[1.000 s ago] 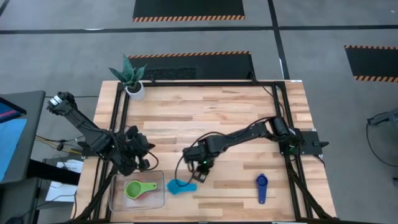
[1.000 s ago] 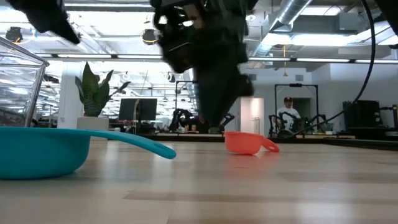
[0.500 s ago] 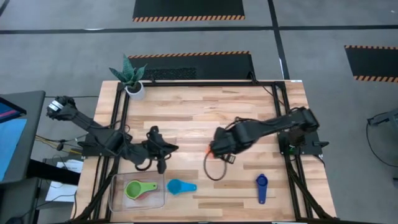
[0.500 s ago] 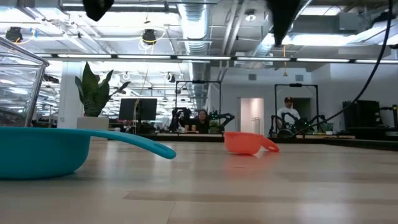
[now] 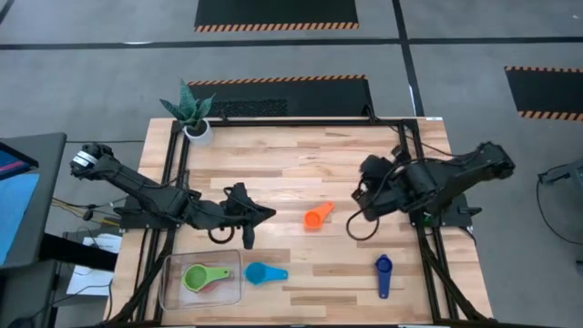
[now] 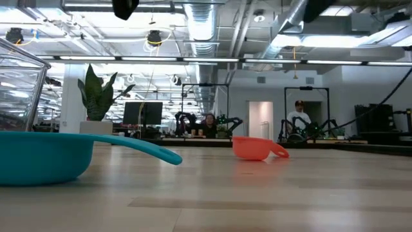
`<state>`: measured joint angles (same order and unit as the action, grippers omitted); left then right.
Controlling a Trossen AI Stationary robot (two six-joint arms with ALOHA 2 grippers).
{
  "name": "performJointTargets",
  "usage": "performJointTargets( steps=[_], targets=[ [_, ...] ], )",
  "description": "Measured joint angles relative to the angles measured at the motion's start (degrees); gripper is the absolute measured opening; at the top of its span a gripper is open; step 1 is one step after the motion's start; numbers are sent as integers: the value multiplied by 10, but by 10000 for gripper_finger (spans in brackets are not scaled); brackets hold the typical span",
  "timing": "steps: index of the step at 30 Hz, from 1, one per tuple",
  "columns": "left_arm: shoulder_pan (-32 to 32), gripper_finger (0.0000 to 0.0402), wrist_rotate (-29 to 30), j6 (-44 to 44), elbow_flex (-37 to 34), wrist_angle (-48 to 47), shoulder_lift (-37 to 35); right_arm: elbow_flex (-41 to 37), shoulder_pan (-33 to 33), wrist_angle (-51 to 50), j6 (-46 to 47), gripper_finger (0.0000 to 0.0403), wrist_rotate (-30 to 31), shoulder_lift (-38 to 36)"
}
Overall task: Nest measuring cups in basket
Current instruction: Stack the light blue measuring cup on top of the green measuring cup in the transparent bin
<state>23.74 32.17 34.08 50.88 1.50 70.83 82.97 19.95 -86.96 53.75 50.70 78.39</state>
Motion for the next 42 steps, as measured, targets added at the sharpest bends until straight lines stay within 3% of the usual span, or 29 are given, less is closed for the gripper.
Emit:
performJointTargets(
  steps=[6,11,16,22,25,29,36,38,42],
  targets=[
    [-3,0,-36,2,-1,65,57,-151,-15,116,66,108,-14,-76],
    [6,0,-96,55,0,106,89,-242,-7,263,59,108,-101,-85],
    [6,2,-196,269,0,94,141,-274,6,333,30,108,-152,-53],
    [0,35,-232,365,30,95,215,-274,18,333,27,108,-152,3],
    [-12,57,-292,381,82,92,260,-274,22,323,27,108,-153,32],
    [-25,69,-349,346,173,23,309,-274,25,310,27,108,-174,61],
    [-23,72,-357,212,359,-307,363,-273,37,306,19,108,-210,80],
    [-20,78,-358,183,395,-382,379,-274,45,306,17,108,-211,79],
    [-15,108,-360,155,418,-429,398,-274,63,308,17,108,-211,77]
  ],
)
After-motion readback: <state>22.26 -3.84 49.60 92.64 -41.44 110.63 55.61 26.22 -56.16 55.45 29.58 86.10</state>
